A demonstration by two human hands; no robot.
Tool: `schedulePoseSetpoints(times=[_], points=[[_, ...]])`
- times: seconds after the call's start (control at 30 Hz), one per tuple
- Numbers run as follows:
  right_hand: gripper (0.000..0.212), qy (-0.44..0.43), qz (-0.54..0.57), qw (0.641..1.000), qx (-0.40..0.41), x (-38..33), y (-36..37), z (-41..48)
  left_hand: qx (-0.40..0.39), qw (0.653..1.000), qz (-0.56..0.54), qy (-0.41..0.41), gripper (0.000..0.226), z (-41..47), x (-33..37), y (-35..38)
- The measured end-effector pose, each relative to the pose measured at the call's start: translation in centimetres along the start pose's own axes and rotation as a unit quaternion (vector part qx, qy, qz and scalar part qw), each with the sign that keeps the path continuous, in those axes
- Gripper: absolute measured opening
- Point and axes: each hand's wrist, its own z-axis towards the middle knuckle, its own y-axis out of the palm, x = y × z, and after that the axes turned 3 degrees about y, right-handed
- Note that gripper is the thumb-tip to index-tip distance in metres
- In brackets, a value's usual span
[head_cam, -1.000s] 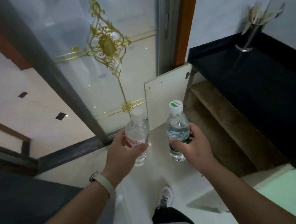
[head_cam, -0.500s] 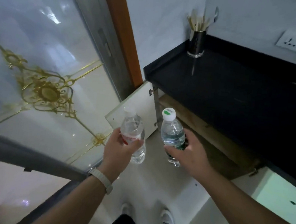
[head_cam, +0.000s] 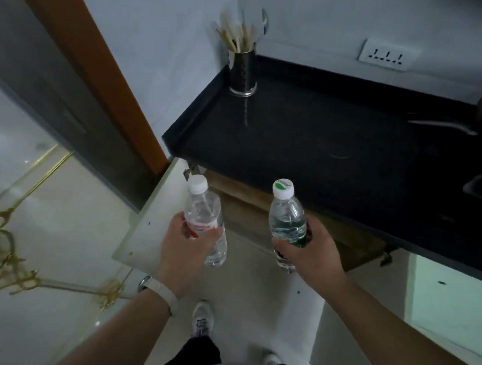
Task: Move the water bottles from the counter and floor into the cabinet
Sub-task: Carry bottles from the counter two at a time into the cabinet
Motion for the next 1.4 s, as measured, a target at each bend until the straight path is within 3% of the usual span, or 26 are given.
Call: schedulePoseSetpoints(times=[0.3,0.43,0.63,1.07,1.4], points=[[0.047,0.084,-0.021,0.990,0.112,-4.3,7.4,3.0,-0.118,0.993,0.004,0.009,0.057,11.1,-4.0,-3.3],[0.040,0.110,-0.027,0.986,0.121,-4.2,9.1,3.9,-0.146,0.989,-0.012,-0.007,0.057,13.9,-5.4,-2.9],[0.050,0.141,-0.024,0.984,0.106,-1.6,10.8,5.6,-0.159,0.987,0.001,-0.029,0.051,15.0,-7.5,-1.2],[0.049,0.156,-0.031,0.985,0.059,11.7,14.1,13.8,-0.130,0.989,0.009,-0.066,0.046,17.3,-17.9,8.2],[0.050,0.107,0.023,0.991,0.079,26.5,19.6,22.8,-0.122,0.992,-0.034,-0.016,0.046,23.1,-31.7,18.6]])
